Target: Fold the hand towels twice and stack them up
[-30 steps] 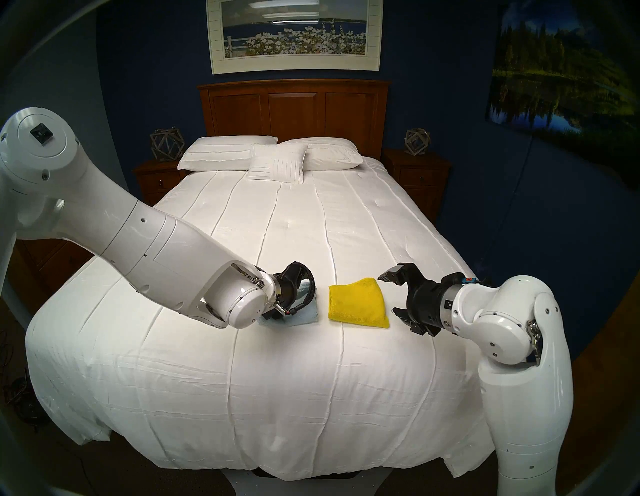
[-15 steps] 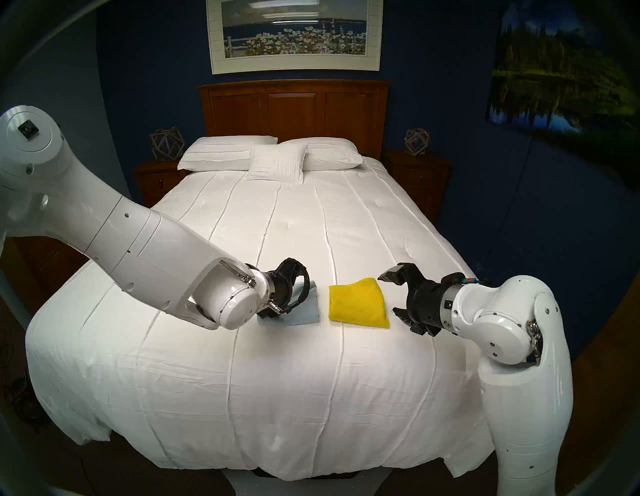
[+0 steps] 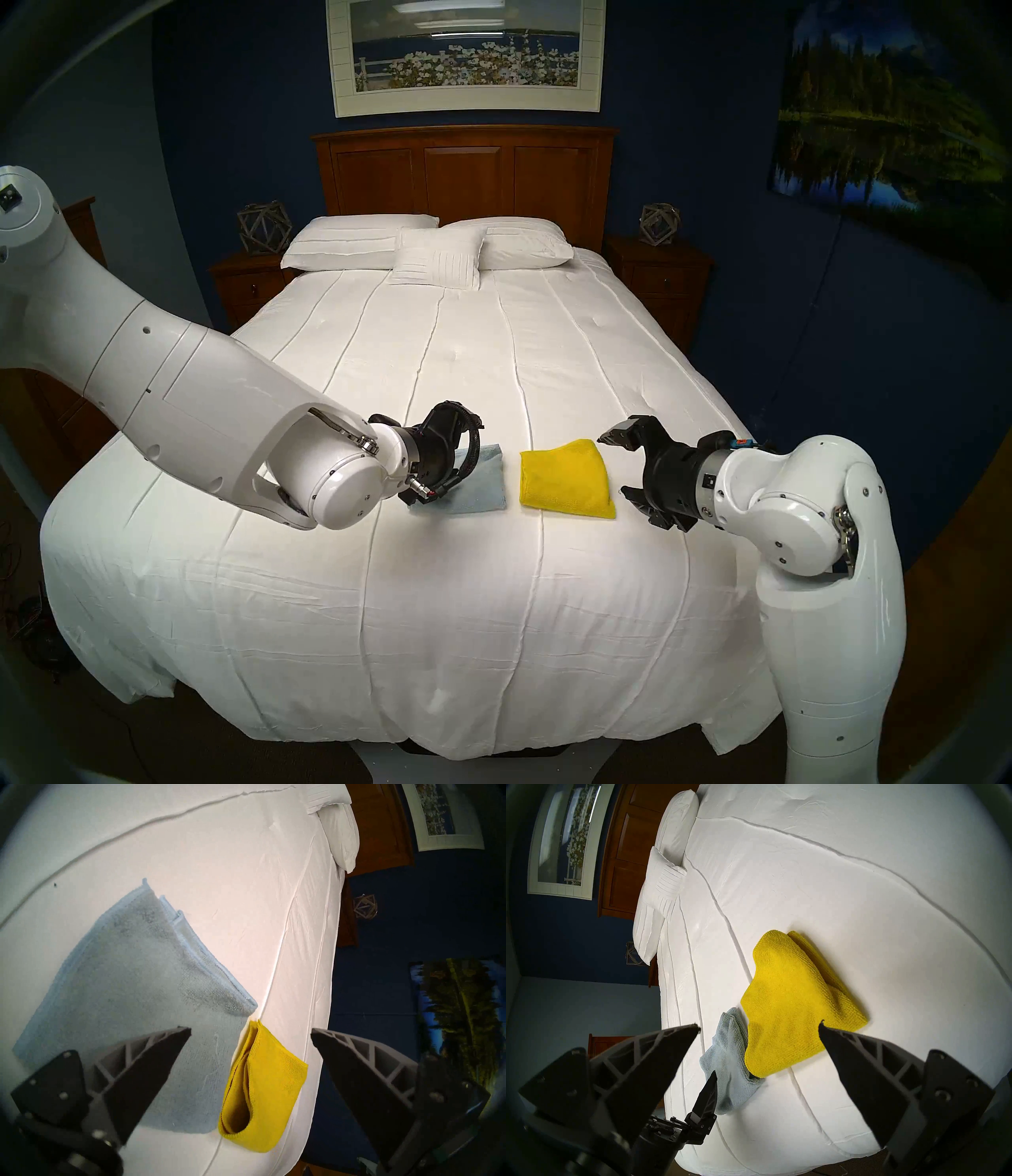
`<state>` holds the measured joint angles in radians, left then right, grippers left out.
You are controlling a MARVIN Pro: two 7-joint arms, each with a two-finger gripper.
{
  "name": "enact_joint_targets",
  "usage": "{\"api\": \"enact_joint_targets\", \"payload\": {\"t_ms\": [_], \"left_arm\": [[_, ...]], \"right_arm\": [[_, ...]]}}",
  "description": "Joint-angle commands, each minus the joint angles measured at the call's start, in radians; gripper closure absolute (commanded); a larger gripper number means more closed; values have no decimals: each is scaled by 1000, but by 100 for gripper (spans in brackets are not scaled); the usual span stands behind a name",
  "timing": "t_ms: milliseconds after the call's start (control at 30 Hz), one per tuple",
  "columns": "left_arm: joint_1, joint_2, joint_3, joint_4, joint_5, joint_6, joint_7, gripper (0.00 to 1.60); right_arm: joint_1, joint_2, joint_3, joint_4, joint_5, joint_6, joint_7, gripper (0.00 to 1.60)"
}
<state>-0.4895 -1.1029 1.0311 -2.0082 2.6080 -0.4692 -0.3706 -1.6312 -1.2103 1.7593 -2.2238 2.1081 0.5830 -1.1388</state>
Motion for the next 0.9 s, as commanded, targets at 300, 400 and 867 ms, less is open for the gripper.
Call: {"api": "enact_joint_targets", "payload": {"t_ms": [300, 400, 867], "left_arm": [[-72, 134, 17, -296, 16, -28, -96, 0], [-65, 140, 30, -339, 17, -66, -117, 0], [-18, 166, 45, -435, -54, -341, -283, 0]], "right_arm": [[-7, -1, -5, -40, 29, 8, -10, 0], [-23, -8, 2, -54, 56, 5, -19, 0], [-83, -32, 6, -87, 156, -26, -96, 0]]}}
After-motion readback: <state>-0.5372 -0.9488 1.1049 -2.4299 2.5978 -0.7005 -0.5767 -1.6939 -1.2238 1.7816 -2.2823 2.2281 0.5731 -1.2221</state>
